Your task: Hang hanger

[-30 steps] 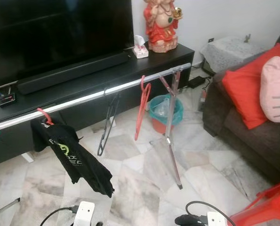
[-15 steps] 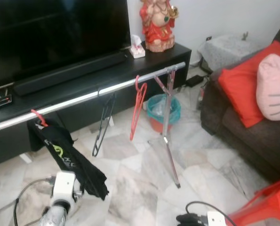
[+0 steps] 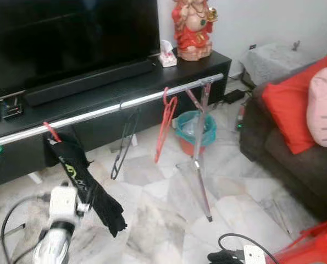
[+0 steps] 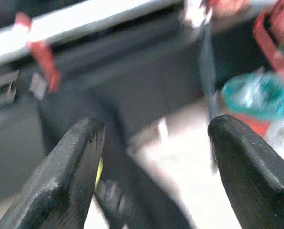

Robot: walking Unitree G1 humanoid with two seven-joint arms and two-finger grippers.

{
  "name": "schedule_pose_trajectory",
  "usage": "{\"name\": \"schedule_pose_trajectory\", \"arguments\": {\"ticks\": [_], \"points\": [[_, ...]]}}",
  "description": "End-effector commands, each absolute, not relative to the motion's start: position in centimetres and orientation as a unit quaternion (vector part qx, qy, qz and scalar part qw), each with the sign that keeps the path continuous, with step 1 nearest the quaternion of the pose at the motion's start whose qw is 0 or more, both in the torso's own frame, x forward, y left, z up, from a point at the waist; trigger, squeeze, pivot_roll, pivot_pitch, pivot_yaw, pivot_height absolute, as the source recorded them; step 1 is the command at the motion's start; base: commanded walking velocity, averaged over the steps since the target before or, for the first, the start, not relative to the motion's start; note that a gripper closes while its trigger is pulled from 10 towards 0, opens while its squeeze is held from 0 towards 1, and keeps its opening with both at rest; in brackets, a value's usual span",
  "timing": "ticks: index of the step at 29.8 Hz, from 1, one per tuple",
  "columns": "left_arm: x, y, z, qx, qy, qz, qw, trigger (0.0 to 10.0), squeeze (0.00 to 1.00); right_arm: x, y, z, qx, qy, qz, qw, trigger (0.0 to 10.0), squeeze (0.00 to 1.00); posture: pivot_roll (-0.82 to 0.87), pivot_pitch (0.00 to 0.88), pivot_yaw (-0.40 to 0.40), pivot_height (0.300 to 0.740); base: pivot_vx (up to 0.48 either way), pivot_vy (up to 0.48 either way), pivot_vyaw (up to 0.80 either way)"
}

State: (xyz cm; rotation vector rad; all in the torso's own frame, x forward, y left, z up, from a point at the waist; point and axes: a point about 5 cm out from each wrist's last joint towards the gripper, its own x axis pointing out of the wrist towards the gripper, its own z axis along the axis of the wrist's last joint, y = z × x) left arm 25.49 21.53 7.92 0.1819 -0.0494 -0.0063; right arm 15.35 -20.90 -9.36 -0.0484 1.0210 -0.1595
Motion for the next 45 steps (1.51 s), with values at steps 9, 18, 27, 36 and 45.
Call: {"name": "schedule_pose_trajectory", "arguments": {"ticks": [9,18,27,36,45], "points": [[28.6,17.7,8.4,0.054,-0.014,-0.074,0.996,10.0,0.0,14.4,-21.9,-9.5,-0.017,0.494,-0.091,0.865,10.0,0.0,-0.05,0.0,0.068,0.74,0.0,0.0,0.0],[28.9,17.9,7.9,0.04,0.001,-0.063,0.997,10.0,0.0,13.9,-21.5,-9.7,-0.011,0.496,-0.091,0.863,10.0,0.0,-0.05,0.0,0.065,0.74,0.0,0.0,0.0],[28.9,17.8,7.8,0.031,0.004,-0.062,0.998,10.0,0.0,13.6,-20.7,-10.0,-0.013,0.502,-0.085,0.86,10.0,0.0,-0.05,0.0,0.065,0.74,0.0,0.0,0.0],[29.2,17.6,7.9,0.02,0.0,-0.061,0.998,10.0,0.0,13.7,-20.7,-10.0,-0.024,0.504,-0.074,0.86,10.0,0.0,-0.05,0.0,0.062,0.74,0.027,0.0,0.4],[29.3,17.4,7.8,0.017,0.0,-0.062,0.998,10.0,0.0,13.5,-21.1,-10.0,-0.015,0.505,-0.083,0.859,10.0,0.0,-0.05,0.0,0.06,0.74,0.24,0.0,0.0]]}}
